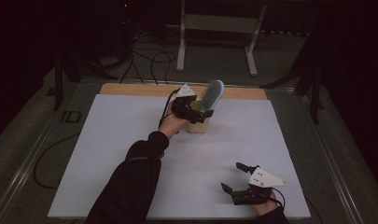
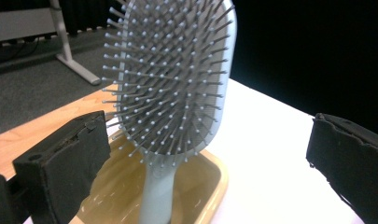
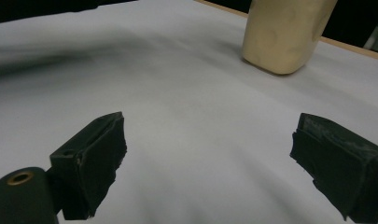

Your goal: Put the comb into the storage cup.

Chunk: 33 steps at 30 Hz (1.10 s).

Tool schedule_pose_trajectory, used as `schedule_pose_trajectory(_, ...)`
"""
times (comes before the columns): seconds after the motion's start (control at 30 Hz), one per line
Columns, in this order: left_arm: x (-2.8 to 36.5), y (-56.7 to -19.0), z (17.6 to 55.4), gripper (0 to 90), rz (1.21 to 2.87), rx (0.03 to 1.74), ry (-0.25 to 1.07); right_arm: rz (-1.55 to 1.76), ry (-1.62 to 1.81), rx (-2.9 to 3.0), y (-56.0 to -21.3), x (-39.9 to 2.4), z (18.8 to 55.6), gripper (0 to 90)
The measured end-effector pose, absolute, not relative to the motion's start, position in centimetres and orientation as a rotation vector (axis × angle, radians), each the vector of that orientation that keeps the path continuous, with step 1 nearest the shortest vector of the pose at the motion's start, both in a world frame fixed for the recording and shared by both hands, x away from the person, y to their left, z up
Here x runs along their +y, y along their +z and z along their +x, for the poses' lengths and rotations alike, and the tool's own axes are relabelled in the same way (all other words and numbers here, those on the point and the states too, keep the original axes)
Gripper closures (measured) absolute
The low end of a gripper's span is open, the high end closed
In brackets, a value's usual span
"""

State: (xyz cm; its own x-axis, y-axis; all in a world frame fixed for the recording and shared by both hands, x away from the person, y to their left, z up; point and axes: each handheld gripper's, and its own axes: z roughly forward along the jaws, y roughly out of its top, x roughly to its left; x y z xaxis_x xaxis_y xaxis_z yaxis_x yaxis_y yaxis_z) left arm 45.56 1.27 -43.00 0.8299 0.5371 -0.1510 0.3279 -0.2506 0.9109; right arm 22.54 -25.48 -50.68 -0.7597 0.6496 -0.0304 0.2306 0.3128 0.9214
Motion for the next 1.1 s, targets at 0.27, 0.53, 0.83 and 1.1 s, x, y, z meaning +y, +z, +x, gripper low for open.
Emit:
schedule_pose_trajectory(0.27,2.3,-42.0,44.3,0.0,1.873,0.605,0.214,0.774,1.423,2.189,-50.6,-25.5,22.4,9.5)
schedule_pose_trajectory(0.53,4.0,-41.1,42.9,0.0,1.889,0.585,0.200,0.763,1.411,2.188,-50.4,-25.2,22.2,9.5)
schedule_pose_trajectory(0.83,5.6,-40.4,41.5,0.0,1.907,0.564,0.204,0.765,1.415,2.190,-50.4,-25.1,22.2,9.5)
schedule_pose_trajectory(1.1,6.6,-40.3,40.4,0.0,1.912,0.554,0.197,0.759,1.411,2.188,-50.3,-25.1,22.2,9.5)
